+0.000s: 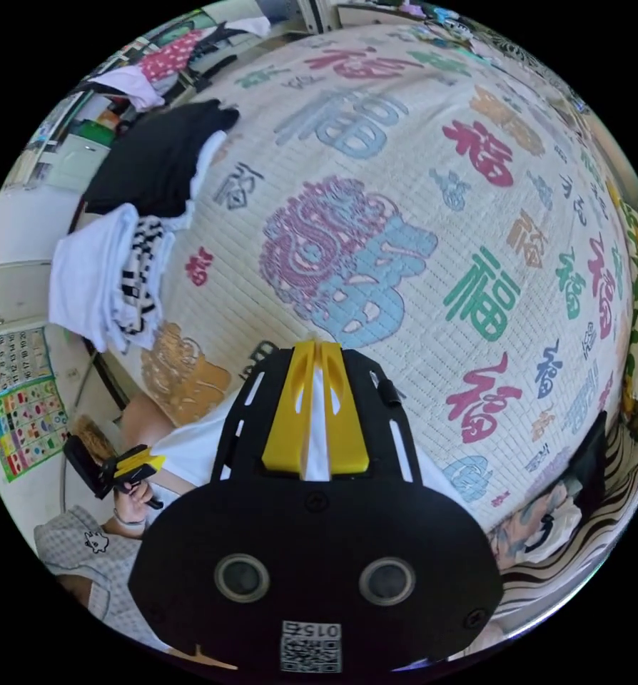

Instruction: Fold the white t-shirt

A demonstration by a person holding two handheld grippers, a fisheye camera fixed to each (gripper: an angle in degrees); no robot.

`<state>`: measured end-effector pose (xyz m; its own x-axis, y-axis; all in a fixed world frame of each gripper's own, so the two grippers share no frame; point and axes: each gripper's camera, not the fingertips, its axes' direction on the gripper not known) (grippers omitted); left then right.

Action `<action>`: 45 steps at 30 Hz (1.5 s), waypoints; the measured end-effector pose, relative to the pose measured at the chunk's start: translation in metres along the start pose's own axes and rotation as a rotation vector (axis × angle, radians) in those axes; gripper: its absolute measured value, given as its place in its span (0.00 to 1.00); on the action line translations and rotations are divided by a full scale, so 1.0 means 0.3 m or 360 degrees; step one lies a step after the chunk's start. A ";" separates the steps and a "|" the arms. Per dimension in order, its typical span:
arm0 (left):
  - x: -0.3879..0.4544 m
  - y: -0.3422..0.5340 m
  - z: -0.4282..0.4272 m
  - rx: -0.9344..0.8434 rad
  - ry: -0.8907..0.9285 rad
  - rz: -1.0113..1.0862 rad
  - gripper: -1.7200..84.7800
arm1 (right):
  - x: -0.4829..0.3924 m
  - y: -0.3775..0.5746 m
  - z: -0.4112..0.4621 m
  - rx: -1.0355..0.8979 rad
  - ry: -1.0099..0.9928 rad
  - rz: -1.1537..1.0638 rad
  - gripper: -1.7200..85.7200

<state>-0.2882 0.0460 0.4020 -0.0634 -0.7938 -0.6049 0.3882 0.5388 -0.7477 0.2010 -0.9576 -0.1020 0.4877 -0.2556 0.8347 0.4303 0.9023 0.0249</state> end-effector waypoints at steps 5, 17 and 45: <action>0.083 0.057 -0.068 0.0073 -0.0094 0.0368 0.01 | 0.012 0.067 -0.133 0.0149 -0.0187 -0.0188 0.02; 0.628 0.521 0.176 -0.0080 -0.0274 0.1540 0.02 | 0.571 0.721 -0.359 0.0619 -0.0810 -0.0255 0.02; 1.148 1.170 1.327 -0.1335 -0.0099 0.2415 0.11 | 1.235 1.678 -0.205 0.0982 -0.0915 0.0560 0.08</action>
<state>0.1922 -0.1504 0.0403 -0.0837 0.5184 -0.8510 -0.4816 0.7266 0.4900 0.6449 -0.6195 0.1860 -0.0107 0.1322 0.9912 -0.2344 0.9633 -0.1311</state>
